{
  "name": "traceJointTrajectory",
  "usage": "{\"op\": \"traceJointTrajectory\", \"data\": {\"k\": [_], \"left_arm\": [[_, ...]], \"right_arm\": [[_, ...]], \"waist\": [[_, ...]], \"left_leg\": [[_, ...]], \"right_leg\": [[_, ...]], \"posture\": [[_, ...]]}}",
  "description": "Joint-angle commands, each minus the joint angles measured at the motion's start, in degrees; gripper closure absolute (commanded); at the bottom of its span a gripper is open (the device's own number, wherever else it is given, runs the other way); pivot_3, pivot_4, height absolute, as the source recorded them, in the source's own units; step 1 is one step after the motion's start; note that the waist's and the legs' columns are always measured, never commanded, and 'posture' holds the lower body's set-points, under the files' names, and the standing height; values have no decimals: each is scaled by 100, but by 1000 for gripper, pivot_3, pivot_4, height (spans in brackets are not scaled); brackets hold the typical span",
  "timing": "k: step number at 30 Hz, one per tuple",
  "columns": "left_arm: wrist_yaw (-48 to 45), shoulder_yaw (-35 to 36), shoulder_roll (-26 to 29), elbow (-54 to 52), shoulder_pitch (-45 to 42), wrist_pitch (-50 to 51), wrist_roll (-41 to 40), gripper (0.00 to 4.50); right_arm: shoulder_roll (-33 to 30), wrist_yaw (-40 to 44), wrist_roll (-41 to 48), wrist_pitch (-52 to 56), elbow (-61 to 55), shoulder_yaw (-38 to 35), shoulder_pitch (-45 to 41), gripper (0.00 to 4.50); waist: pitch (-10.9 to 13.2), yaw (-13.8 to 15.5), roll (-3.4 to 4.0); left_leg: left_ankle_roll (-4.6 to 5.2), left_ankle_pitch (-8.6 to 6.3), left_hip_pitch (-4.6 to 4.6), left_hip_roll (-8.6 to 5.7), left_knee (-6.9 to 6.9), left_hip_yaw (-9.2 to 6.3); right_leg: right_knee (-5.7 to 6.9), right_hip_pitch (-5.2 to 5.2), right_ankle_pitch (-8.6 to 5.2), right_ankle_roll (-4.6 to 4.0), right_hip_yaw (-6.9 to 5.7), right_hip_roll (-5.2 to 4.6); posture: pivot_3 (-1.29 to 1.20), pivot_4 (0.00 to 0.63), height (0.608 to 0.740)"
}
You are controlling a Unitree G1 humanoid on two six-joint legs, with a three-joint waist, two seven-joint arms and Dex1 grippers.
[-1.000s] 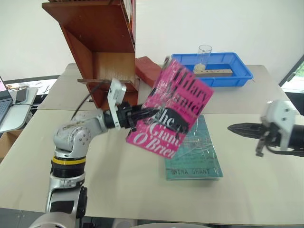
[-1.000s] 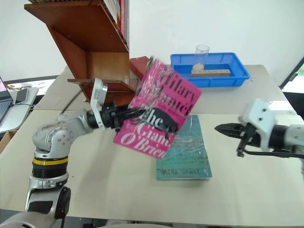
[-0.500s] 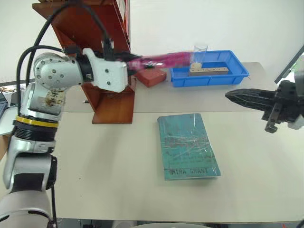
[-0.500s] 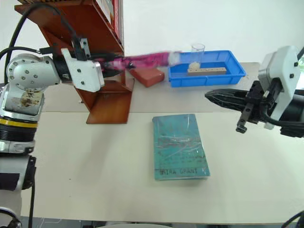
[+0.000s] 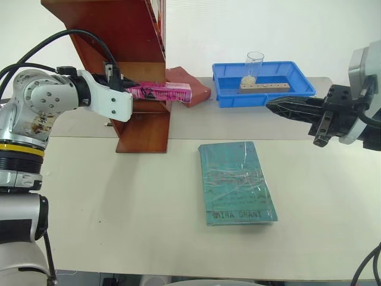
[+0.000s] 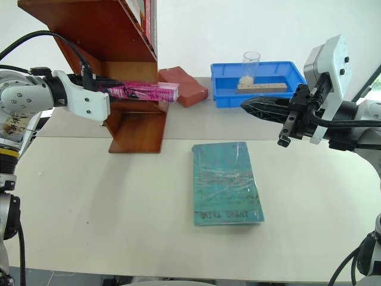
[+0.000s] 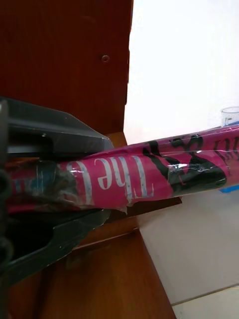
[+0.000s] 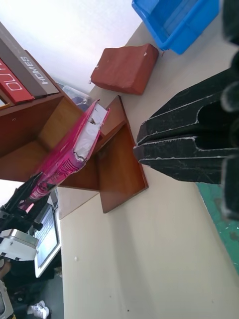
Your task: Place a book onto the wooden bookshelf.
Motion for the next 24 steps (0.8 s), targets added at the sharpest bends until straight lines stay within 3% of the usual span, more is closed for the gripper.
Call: {"op": "traceJointTrajectory", "data": {"k": [1,7,11,18,21,24], "left_arm": [[32,156,132,4,19,199,-82,2764],[-184,284,309,-244,274,439,-329,36],[-336,460,468,-529,488,624,-656,36],[-1072,1213,928,-1357,1043,1752,-2023,36],[-953,1976,772,-2281,1345,3958,-3460,36],[-715,2452,828,-2981,1688,5394,-4154,36]], "right_arm": [[23,-20,-15,-202,0,-21,-204,4500],[24,16,-56,-281,45,23,-182,4500],[10,71,-107,-380,87,40,-147,4500],[-135,536,-581,-809,363,303,-92,4500],[-133,826,-793,-1051,651,529,-254,4500],[-119,1125,-986,-1280,910,736,-432,4500]], "waist": [[-1,-24,1],[-2,-35,3],[-2,-29,3],[-1,-28,3],[1,-38,0],[2,-49,-3]], "left_leg": [[1,0,2,2,-1,0],[2,0,5,3,-9,1],[2,0,7,4,-10,2],[2,0,15,10,-9,6],[2,0,22,14,-9,11],[2,0,23,17,-8,12]], "right_leg": [[2,-2,0,0,-1,1],[5,-8,-1,1,-2,1],[6,-8,-1,1,-4,1],[6,-13,-1,1,-9,1],[5,-15,-7,9,-10,1],[5,-13,-12,20,-15,1]], "posture": [[0,150,649],[0,150,649],[0,150,649],[0,150,649],[0,150,649],[0,150,649]]}}
